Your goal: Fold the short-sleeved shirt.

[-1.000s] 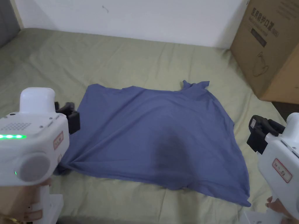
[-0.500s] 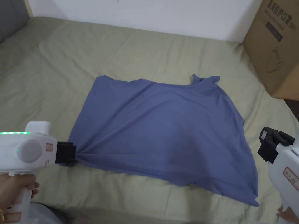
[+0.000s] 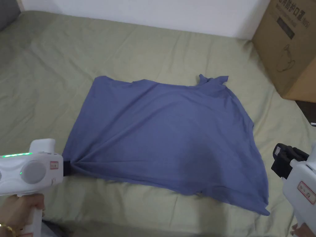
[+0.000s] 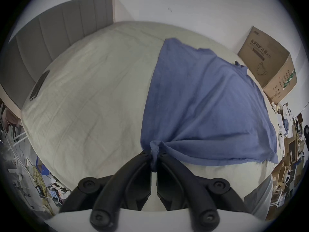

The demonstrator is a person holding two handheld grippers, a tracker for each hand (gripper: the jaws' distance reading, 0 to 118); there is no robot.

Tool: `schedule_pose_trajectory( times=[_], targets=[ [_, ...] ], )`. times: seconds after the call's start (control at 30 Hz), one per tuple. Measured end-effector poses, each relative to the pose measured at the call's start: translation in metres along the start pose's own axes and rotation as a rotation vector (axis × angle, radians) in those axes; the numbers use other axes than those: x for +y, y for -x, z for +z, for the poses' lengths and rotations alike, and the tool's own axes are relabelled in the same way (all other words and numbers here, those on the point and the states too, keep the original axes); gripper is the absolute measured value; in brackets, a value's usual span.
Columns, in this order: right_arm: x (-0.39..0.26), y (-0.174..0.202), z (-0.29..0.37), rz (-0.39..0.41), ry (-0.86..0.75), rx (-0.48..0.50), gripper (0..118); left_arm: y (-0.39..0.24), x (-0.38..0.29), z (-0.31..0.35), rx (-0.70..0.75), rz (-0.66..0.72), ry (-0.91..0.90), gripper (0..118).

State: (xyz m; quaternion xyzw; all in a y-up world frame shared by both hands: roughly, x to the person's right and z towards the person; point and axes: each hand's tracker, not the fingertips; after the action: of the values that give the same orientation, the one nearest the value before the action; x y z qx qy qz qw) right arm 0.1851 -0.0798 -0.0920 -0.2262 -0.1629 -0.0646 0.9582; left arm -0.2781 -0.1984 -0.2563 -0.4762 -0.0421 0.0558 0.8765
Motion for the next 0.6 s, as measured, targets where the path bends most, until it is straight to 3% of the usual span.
schedule_pose_trajectory(
  times=[0.1,0.2,0.23,0.27,0.3,0.33,0.37,0.4,0.6],
  targets=[
    [-0.003,-0.009,-0.006,0.005,0.068,-0.026,0,-0.003,0.002,0.019,0.001,-0.013,-0.073,3],
    [-0.007,-0.024,-0.015,-0.053,0.173,-0.034,0,-0.008,0.004,0.035,0.014,-0.038,-0.132,3],
    [-0.009,-0.030,-0.018,-0.076,0.218,-0.025,10,-0.009,0.005,0.037,0.012,-0.042,-0.142,3],
    [-0.011,-0.034,-0.020,-0.090,0.250,-0.011,30,-0.010,0.006,0.040,0.009,-0.043,-0.149,3],
    [-0.015,-0.039,-0.024,-0.095,0.281,-0.001,53,-0.012,0.007,0.042,0.007,-0.045,-0.155,3],
    [-0.019,-0.042,-0.029,-0.085,0.335,-0.001,90,-0.014,0.008,0.044,0.005,-0.048,-0.160,3],
    [-0.024,-0.045,-0.033,-0.071,0.387,-0.014,109,-0.014,0.009,0.043,0.004,-0.050,-0.162,3],
    [-0.030,-0.046,-0.034,-0.065,0.399,-0.023,117,-0.015,0.009,0.043,0.001,-0.052,-0.165,3],
    [-0.070,-0.054,-0.064,0.029,0.600,-0.050,117,-0.017,0.005,0.040,0.013,-0.062,-0.152,3]
  ],
)
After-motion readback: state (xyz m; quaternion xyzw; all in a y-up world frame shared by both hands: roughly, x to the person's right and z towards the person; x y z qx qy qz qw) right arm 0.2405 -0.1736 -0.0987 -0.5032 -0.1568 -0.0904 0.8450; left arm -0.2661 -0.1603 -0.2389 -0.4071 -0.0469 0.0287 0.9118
